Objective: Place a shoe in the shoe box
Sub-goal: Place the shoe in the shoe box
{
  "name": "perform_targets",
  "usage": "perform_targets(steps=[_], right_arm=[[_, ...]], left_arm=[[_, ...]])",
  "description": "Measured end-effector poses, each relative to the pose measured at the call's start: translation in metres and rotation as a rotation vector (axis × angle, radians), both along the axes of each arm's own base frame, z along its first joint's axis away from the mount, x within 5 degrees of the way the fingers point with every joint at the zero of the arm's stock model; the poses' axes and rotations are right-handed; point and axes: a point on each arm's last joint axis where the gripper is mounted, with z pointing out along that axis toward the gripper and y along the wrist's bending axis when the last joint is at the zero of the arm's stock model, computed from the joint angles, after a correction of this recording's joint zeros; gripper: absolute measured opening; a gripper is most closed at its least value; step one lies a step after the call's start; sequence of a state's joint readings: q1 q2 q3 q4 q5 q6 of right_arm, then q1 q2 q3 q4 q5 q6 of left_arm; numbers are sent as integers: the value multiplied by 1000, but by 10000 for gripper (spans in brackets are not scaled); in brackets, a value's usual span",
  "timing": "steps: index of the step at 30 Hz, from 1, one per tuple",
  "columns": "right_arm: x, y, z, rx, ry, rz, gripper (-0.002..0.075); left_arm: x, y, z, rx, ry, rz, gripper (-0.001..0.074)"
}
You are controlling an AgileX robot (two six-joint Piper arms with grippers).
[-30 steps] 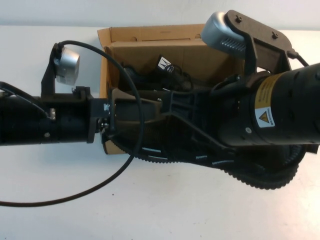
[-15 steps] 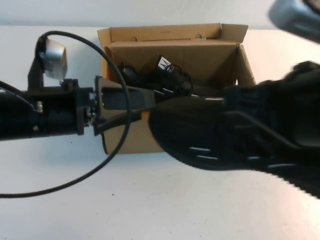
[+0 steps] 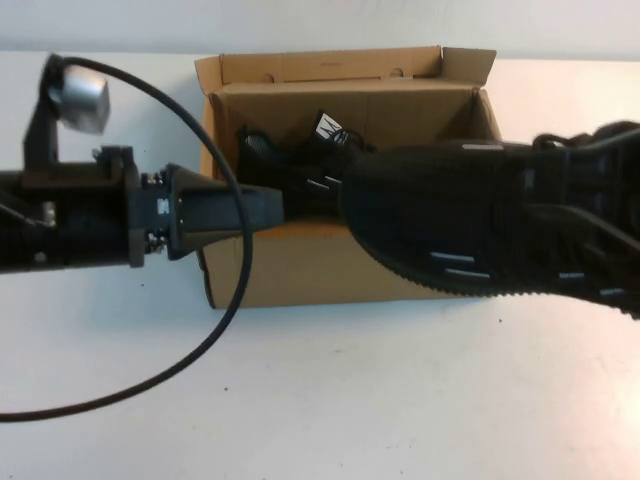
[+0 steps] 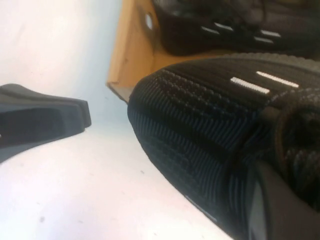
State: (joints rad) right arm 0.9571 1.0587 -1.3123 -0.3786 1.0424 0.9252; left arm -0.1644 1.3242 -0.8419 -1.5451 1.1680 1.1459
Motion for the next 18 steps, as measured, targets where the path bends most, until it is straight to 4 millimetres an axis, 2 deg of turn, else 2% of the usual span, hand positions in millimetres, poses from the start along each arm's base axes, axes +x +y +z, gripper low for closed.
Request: perform_targets(steps=[4,8,14,18], right_arm=[[6,3,3,34,-37,3,-3],[23,2,0,46,-46,-11,-3],[58,8,-7,134,-41,74,-3],[92,16,-26,163,-3,186,-3]], left_arm=[[-16,4,25,79,-148,-6,8],[-33,16,45,239,-298,97,1],[-72,41,65,487,-513,267,-1],[-99,54,76,557,-570,358,-1]])
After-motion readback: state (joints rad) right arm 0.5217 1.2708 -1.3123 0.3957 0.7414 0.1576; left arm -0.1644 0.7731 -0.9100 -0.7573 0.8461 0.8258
